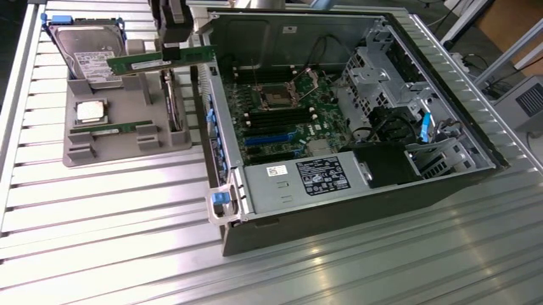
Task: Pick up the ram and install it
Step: 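Pick up the ram and move it above insertion slot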
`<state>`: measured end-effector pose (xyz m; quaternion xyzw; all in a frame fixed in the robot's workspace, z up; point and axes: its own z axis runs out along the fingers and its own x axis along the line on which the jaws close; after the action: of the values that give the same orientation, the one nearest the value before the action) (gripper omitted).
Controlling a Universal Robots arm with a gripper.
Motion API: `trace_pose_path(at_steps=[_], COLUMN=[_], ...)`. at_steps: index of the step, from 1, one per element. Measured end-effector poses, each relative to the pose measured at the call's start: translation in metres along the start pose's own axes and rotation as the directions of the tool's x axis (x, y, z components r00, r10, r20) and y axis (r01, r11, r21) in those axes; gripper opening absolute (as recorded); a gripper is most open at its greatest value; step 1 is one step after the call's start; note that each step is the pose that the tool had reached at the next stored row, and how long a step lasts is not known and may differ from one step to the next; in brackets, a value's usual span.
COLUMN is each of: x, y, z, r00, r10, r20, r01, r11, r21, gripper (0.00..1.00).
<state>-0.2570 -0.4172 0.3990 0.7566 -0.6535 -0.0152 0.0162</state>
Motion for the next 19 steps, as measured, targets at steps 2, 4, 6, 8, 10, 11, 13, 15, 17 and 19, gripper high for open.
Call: trace_pose_path(at_steps=[2, 4, 6, 8, 10, 11, 13, 15, 17, 19], x=[0.001, 0.002, 0.003, 0.003, 0.004, 0.005, 0.005, 0.006, 0.007, 0.007], y=[-0.0065, -0.0138, -0.0183, -0.0236, -0.0293, -0.0307, -0.0370, -0.0418, -0.0458, -0.0489], z=[-0.0003, -0.0006, -0.0008, -0.0011, -0.0013, -0.0014, -0.0016, -0.0019, -0.0021, -0.0022], r00=[1.0000, 1.0000, 1.0000, 1.0000, 1.0000, 1.0000, 1.0000, 1.0000, 1.0000, 1.0000], r10=[0.000, 0.000, 0.000, 0.000, 0.000, 0.000, 0.000, 0.000, 0.000, 0.000], r20=[-0.0005, -0.0010, -0.0014, -0.0020, -0.0026, -0.0028, -0.0034, -0.0042, -0.0049, -0.0054], r01=[0.000, 0.000, 0.000, 0.000, 0.000, 0.000, 0.000, 0.000, 0.000, 0.000], r11=[1.0000, 1.0000, 1.0000, 1.0000, 1.0000, 1.0000, 1.0000, 1.0000, 1.0000, 1.0000], r21=[-0.0001, -0.0002, -0.0003, -0.0004, -0.0004, -0.0005, -0.0005, -0.0006, -0.0008, -0.0008], gripper=[0.14, 0.14, 0.14, 0.14, 0.14, 0.14, 0.14, 0.14, 0.14, 0.14])
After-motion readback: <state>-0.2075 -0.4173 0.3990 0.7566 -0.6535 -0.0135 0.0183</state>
